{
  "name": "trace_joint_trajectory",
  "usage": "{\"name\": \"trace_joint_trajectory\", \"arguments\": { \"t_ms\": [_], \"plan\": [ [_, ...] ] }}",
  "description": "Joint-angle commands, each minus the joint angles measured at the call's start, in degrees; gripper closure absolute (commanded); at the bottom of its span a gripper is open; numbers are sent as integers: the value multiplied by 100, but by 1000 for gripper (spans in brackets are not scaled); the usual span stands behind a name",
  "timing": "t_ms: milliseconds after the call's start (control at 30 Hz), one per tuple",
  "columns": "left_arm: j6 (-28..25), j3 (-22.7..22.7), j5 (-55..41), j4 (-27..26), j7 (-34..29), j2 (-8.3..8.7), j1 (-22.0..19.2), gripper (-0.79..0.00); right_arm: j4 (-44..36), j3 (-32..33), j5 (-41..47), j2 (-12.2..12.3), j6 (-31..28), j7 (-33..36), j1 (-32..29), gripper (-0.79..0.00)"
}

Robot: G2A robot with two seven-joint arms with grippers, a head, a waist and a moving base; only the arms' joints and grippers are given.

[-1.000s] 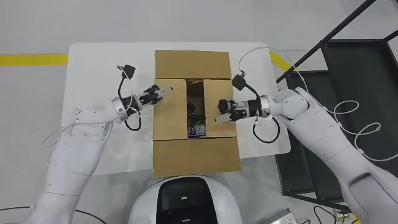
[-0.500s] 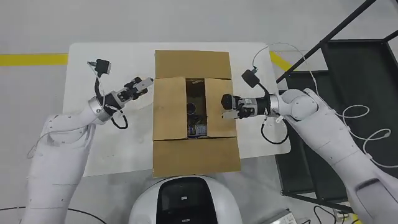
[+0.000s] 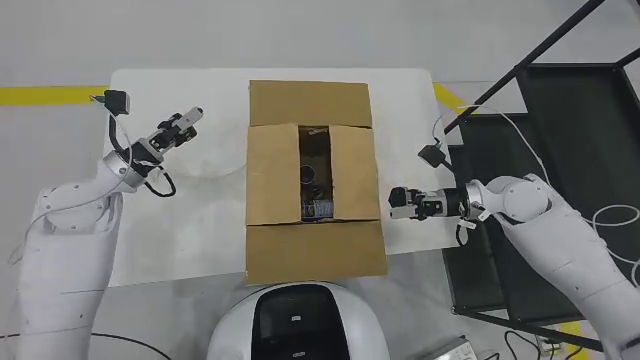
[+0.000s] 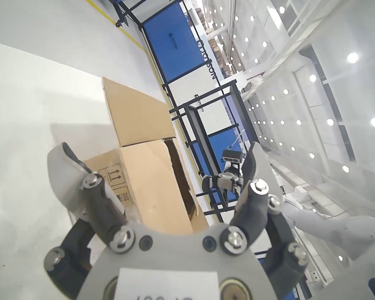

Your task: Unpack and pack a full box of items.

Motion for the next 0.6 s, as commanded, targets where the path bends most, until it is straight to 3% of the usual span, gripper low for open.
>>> {"name": "trace_joint_trajectory", "arguments": {
  "t_ms": [0, 333, 567],
  "plan": [
    [5, -2, -6, -11, -7, 0, 6, -785, 2, -1, -2, -1, -2, -1, 1, -785],
    [16, -1, 8, -15, 13, 0, 16, -785, 5, -7, -5, -3, 42, -23, -12, -785],
    [79, 86, 599, 68, 257, 21, -141, -785, 308, 201, -184, 62, 751, 25, -220, -785]
  ]
}}
